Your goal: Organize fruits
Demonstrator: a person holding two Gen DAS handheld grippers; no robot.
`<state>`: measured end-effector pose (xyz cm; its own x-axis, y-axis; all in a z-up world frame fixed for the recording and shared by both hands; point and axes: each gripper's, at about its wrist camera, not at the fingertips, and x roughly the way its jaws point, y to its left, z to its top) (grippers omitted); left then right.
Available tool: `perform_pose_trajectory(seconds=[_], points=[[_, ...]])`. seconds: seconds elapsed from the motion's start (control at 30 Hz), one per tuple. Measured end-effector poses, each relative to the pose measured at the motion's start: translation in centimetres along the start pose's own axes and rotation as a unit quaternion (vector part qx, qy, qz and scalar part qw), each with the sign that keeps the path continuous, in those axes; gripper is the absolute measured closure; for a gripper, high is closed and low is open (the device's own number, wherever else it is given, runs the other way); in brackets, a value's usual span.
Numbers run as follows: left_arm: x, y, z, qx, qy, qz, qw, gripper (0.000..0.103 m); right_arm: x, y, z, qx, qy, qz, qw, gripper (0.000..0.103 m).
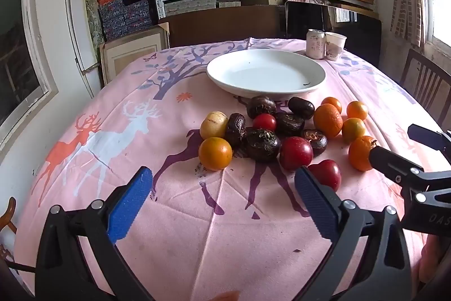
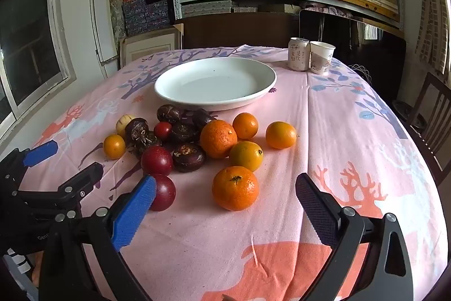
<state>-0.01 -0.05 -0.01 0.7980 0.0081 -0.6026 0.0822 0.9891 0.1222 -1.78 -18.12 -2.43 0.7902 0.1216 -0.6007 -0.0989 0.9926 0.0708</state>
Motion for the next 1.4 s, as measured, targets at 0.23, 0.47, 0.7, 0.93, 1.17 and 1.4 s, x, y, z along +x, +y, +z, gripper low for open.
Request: perform_pose_trajectory(seconds=[0.23,0.47,0.7,0.93,1.17,1.4], points=[[0.0,-0.1,0.0,-0.001,0.000,-0.001,1.0000,0.004,-0.1,0.1,-0.1,-0.002,-0.003,-0.002,1.000,0.003],[-0.5,-1.2,0.0,-0.002,0.002,-0.003,1.0000,0.004,-0.1,0.1,-0.1,-0.001,-0.003,-0.002,1.000,0.003],[0.0,-0.9,-0.1,-0.001,0.004,-0.005,1.0000,0.004,0.0,0.3,0.0,-0.002,-0.001,-0.002,1.000,0.003],[0.5,-0.6,-0.4,0.002,0.009,-0.011,0.9999,0.004,0.2,0.2,-0.2,-0.001,0.001,-0.001,1.000,0.003],[0.5,-0.7,-0.4,0.002,0.010,-0.011,0.9999,0.004,0.2,0.2,-0.2,-0.001,0.001,0.000,1.000,0.003],[0.5,-0.7,-0.4,0.002,0.010,-0.011,0.9999,0.004,0.2,0.2,-0.2,-0.001,0.001,-0.001,1.000,0.003]])
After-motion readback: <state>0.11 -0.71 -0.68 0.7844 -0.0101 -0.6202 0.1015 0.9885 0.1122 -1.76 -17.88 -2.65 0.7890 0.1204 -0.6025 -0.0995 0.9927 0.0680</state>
